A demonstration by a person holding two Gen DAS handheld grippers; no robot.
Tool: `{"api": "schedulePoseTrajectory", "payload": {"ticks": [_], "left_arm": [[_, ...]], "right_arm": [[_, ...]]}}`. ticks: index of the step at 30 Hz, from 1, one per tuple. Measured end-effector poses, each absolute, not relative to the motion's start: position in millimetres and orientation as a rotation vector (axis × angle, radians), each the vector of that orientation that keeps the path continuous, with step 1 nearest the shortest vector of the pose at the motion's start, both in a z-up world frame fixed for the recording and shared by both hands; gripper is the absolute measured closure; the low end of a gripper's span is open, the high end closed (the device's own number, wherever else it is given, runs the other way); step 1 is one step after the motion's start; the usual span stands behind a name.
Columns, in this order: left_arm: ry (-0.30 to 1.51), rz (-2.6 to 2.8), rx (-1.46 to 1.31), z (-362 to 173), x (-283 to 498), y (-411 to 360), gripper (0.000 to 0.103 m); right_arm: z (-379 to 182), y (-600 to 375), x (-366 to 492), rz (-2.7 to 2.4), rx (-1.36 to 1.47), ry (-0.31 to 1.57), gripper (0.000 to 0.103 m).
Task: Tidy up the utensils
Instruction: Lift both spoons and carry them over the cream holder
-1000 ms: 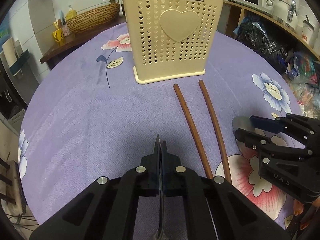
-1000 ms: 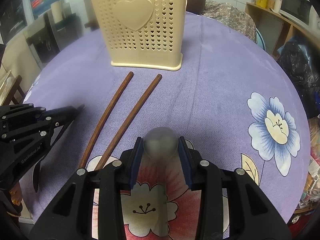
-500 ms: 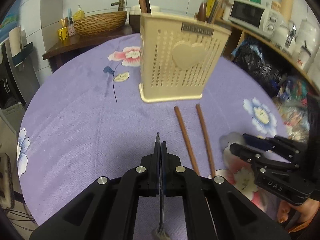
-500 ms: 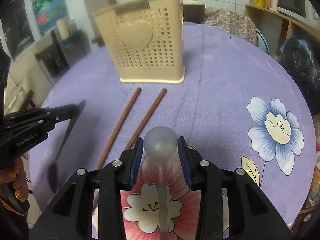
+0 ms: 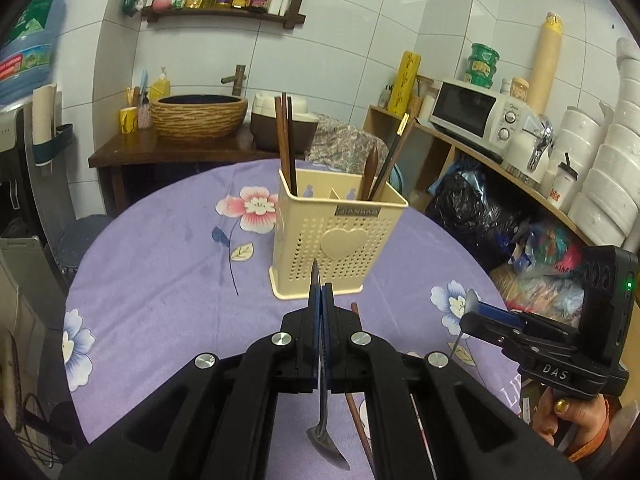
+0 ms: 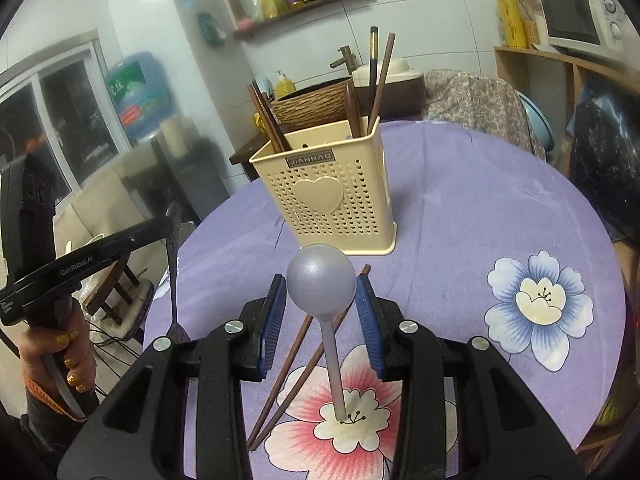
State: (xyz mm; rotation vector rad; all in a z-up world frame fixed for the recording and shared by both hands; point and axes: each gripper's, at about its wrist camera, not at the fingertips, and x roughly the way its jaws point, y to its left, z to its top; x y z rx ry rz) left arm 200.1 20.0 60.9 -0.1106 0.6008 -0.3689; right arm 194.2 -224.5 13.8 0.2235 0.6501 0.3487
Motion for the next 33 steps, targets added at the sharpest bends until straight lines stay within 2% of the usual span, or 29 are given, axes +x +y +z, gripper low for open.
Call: {"api": "schedulePoseTrajectory", "payload": {"ticks": [2, 3, 8, 14, 16, 19, 23, 25, 26, 27, 33], "left_arm": [[0.585, -0.369, -0.122, 62, 200, 23, 0.100], [0.580, -0.370, -0.127, 61, 200, 24, 0.100], [0.576, -0.379, -0.151, 59, 205, 26, 0.100], [0.578, -0.352, -0.143, 55, 204, 33, 0.100], [0.578, -0.340, -0.146, 55, 203, 38, 0.100], [0.568, -0.320, -0.159, 57, 198, 50, 0.100], [0.572, -0.302, -0.178, 53, 192, 63, 0.100], [0.574, -0.294, -0.187, 50, 189, 67, 0.100], [0.575, -0.291, -0.191, 49, 188, 71, 0.100], [0.577, -0.290, -0.195, 48, 187, 73, 0.100], [0.589, -0.277, -0.205, 41, 183, 83, 0.100]], "right_arm": [[17, -225, 193, 0.353, 0.228, 0.646, 0.068], [18, -225, 193, 0.356, 0.229, 0.645, 0.089], [17, -223, 197, 0.352, 0.206, 0.654, 0.093], [6, -219, 203, 0.349, 0.174, 0.680, 0.092], [1, -211, 207, 0.359, 0.138, 0.696, 0.085], [-7, -193, 215, 0.396, 0.087, 0.721, 0.062], [-20, -160, 237, 0.496, -0.012, 0.780, 0.061], [-30, -141, 253, 0.558, -0.069, 0.825, 0.054], [-34, -132, 260, 0.581, -0.100, 0.840, 0.048], [-39, -124, 266, 0.600, -0.134, 0.856, 0.047], [-67, -82, 311, 0.657, -0.304, 0.950, 0.047]]}}
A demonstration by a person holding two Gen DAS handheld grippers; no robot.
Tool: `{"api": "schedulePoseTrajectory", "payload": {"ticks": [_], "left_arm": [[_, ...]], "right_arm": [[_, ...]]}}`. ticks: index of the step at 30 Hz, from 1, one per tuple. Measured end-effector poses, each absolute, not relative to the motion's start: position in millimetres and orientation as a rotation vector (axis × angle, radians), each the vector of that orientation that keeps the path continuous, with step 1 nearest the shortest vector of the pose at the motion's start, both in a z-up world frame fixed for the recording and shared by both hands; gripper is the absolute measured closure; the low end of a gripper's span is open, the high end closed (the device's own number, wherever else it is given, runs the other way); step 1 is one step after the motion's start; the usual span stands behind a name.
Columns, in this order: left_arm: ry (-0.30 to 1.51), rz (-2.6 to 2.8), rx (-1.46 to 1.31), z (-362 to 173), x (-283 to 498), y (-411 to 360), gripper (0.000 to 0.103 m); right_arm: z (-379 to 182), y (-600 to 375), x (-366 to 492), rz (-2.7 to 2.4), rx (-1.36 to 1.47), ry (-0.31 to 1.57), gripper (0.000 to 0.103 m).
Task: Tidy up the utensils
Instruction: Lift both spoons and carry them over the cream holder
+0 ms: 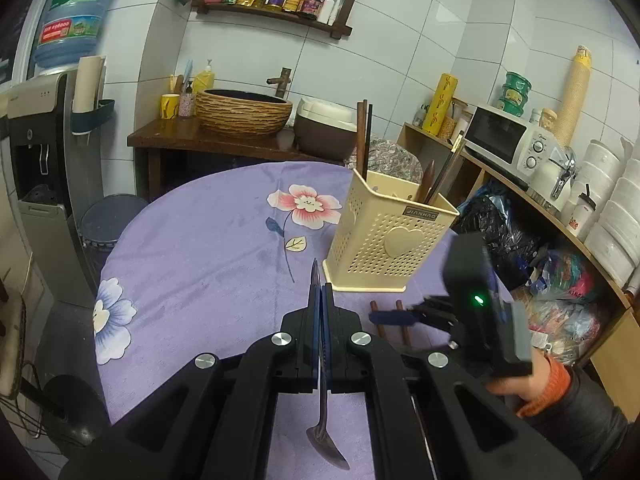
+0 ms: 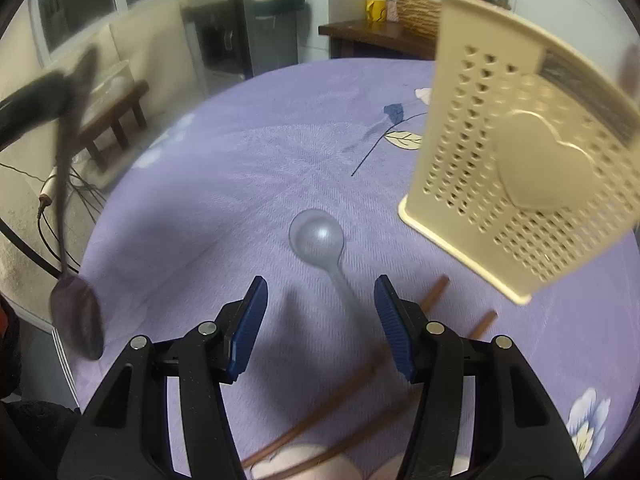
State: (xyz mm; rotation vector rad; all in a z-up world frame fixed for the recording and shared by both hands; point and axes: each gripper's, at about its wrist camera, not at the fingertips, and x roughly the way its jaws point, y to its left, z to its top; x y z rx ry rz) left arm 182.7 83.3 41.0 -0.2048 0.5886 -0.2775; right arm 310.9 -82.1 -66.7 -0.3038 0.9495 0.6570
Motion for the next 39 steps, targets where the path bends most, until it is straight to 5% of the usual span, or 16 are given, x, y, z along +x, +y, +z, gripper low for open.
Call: {"api": "schedulePoseTrajectory", "payload": {"ticks": [11, 13, 28, 39], "left_arm": [[0.612, -0.275, -0.218, 32, 185, 94, 0.100], [0.614, -0.277, -0.221, 31, 186, 94, 0.100], [0.592, -0.300, -0.236, 32, 188, 82, 0.100], [0.568, -0.325, -0.191, 35, 193, 48, 0.100]], "right_arm": [[-87, -42, 346, 0.700, -0.417, 1.011, 0.048], [-85, -40, 346, 0.691, -0.416, 1.009, 0.066], [29, -141, 263, 0.586, -0.059, 0.740, 0.066], [40, -191, 221, 0.510, 0.089, 0.672, 0.066]]}}
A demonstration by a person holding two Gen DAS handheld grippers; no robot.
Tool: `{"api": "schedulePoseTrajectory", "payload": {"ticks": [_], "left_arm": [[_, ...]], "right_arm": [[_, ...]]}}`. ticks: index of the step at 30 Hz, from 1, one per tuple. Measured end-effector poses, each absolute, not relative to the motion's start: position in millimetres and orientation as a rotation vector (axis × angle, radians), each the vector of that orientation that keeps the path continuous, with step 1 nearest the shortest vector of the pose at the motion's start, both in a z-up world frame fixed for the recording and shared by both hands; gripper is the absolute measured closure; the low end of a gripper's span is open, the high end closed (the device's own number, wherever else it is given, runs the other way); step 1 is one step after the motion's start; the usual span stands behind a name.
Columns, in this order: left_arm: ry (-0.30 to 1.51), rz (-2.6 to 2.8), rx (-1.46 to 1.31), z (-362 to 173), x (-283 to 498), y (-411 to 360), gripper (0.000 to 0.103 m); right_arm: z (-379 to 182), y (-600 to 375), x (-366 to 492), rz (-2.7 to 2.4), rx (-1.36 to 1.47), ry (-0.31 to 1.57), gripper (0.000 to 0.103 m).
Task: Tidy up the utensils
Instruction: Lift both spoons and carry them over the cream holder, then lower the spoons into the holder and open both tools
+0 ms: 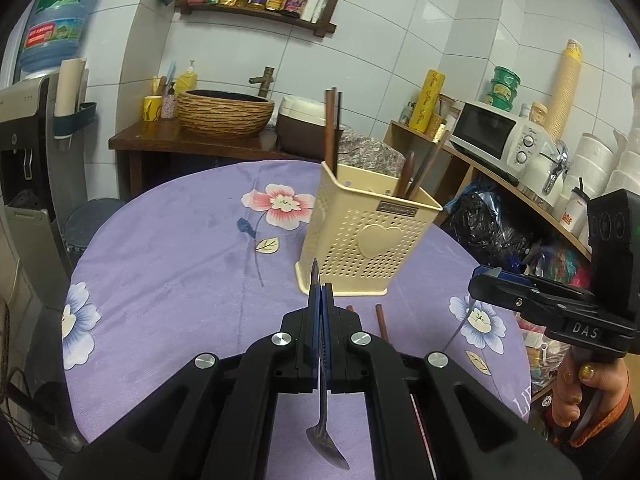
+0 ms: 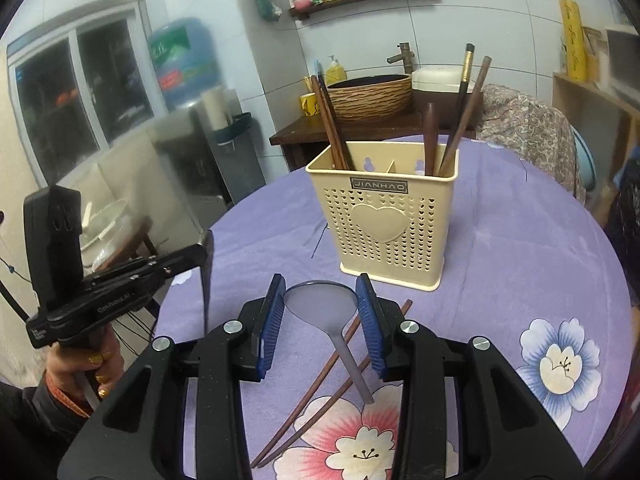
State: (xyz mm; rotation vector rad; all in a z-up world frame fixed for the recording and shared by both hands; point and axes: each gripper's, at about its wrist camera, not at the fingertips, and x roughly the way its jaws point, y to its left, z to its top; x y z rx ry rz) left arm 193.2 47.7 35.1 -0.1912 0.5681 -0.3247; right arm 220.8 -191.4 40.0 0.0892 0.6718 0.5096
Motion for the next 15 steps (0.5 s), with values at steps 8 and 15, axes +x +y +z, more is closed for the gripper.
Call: {"api": "schedulePoseTrajectory", "payload": {"ticks": [8, 15], "left_arm": [[0.472, -0.365, -0.196, 87, 219, 34, 0.100], [0.251, -0.353, -0.232, 188, 263, 23, 0.100]], "right_arm": [[84, -206, 224, 0.526, 0.192, 0.560, 0.066], [173, -212, 260, 0.494, 0.225, 0.372, 0.066]]}}
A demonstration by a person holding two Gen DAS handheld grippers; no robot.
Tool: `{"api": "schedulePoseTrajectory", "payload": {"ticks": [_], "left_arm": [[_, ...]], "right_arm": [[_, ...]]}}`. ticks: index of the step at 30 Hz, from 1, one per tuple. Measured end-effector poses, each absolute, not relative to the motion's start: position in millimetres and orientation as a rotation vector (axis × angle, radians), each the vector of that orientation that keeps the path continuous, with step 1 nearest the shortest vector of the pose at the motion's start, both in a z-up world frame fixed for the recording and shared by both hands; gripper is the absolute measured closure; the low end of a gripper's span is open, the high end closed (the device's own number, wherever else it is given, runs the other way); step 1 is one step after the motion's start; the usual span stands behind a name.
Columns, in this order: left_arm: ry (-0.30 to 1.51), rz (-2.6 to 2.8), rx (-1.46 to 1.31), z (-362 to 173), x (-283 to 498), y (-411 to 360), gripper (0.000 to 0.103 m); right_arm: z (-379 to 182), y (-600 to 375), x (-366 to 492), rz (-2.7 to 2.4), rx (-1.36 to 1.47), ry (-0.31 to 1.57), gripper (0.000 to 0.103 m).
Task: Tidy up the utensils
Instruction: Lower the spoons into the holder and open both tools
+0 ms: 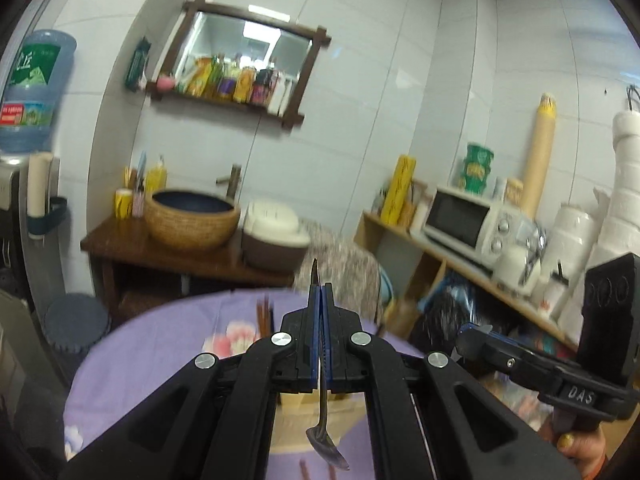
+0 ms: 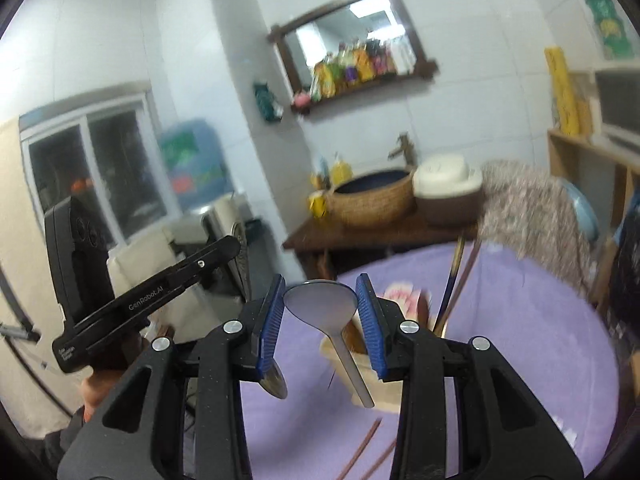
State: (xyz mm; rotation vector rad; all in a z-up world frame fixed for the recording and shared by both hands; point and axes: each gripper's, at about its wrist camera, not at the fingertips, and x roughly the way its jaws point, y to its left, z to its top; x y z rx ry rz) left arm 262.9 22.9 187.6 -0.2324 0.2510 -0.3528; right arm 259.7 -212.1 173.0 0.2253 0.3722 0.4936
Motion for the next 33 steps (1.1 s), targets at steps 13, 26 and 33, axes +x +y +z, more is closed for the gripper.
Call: {"api": "schedulePoseTrajectory", "payload": {"ticks": [13, 26, 33], "left_arm": [[0.264, -0.193, -0.159, 121, 328, -12, 0.100], [0.400, -0.262, -0.141, 72, 325, -8, 0.100], [0.361, -0.231, -0.184, 75, 289, 10, 0.034]], "right_arm": [[122, -220, 326, 0.349, 0.245, 0.431, 0.066], [53, -220, 327, 0.265, 0.182, 0.529, 0.066], [55, -225, 301, 0.213, 0.170, 0.461, 0.028]]}}
